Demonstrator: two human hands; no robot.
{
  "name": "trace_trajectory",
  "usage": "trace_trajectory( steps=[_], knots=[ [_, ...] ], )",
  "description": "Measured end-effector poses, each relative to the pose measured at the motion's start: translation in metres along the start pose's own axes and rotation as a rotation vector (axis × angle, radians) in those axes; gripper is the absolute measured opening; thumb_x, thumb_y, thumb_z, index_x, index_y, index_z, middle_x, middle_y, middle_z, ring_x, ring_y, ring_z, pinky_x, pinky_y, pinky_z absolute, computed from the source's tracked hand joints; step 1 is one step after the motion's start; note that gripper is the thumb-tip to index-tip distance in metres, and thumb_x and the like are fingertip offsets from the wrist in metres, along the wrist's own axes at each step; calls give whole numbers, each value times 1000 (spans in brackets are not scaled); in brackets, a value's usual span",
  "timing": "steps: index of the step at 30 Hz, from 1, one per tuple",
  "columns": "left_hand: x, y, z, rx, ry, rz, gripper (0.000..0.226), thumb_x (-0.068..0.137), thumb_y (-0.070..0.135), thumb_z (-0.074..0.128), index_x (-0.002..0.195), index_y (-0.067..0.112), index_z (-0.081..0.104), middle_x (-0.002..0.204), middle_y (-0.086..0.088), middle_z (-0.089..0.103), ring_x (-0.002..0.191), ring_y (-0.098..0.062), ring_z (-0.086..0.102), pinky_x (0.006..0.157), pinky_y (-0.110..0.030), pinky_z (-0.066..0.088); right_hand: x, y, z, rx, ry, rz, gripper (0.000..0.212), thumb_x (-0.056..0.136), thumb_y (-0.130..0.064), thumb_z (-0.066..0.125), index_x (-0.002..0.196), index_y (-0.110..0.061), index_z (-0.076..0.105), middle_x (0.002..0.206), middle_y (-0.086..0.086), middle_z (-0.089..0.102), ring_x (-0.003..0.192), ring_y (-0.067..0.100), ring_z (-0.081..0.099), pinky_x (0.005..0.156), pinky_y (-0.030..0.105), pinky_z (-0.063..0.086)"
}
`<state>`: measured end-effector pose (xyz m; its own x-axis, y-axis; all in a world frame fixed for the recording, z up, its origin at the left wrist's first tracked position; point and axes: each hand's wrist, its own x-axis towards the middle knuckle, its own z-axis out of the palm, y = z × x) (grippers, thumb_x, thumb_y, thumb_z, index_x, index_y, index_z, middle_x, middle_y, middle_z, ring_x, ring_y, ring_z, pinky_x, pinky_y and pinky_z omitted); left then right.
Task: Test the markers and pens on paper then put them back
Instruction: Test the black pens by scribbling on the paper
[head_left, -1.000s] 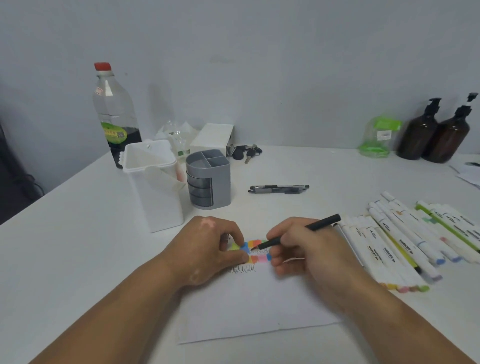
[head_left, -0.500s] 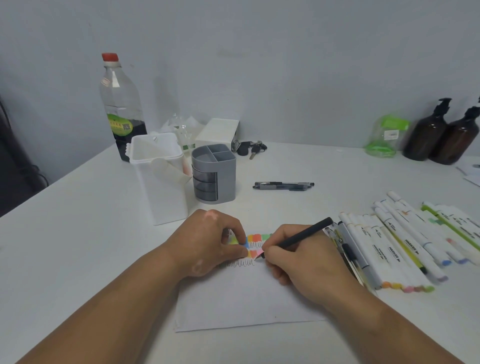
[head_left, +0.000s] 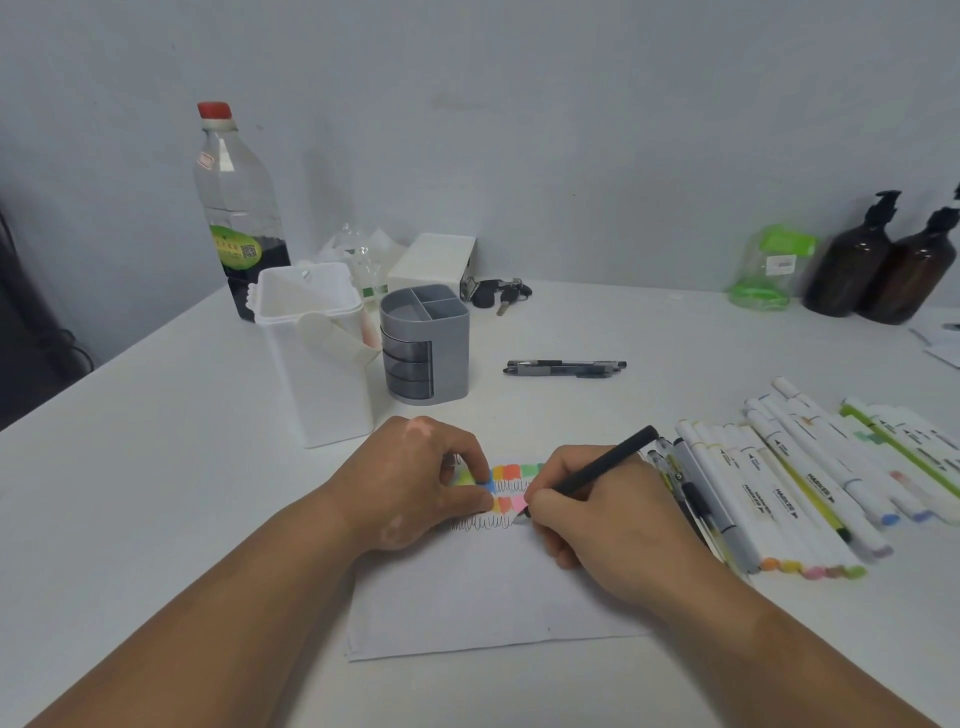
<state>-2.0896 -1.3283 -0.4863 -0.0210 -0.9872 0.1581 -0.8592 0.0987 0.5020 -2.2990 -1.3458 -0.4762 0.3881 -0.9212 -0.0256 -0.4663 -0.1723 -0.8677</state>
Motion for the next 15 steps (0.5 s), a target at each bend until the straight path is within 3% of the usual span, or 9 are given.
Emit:
trace_trajectory(
  steps=[15],
  knots=[
    [0, 1, -1, 21, -15, -29, 26, 75, 53, 80, 94, 39, 70, 63, 10, 52, 59, -5, 49, 55, -17, 37, 2, 0, -2, -23, 44, 31, 16, 81, -16, 64, 65, -17, 64, 56, 8, 69, 44, 14, 59, 45, 22, 46]
  ],
)
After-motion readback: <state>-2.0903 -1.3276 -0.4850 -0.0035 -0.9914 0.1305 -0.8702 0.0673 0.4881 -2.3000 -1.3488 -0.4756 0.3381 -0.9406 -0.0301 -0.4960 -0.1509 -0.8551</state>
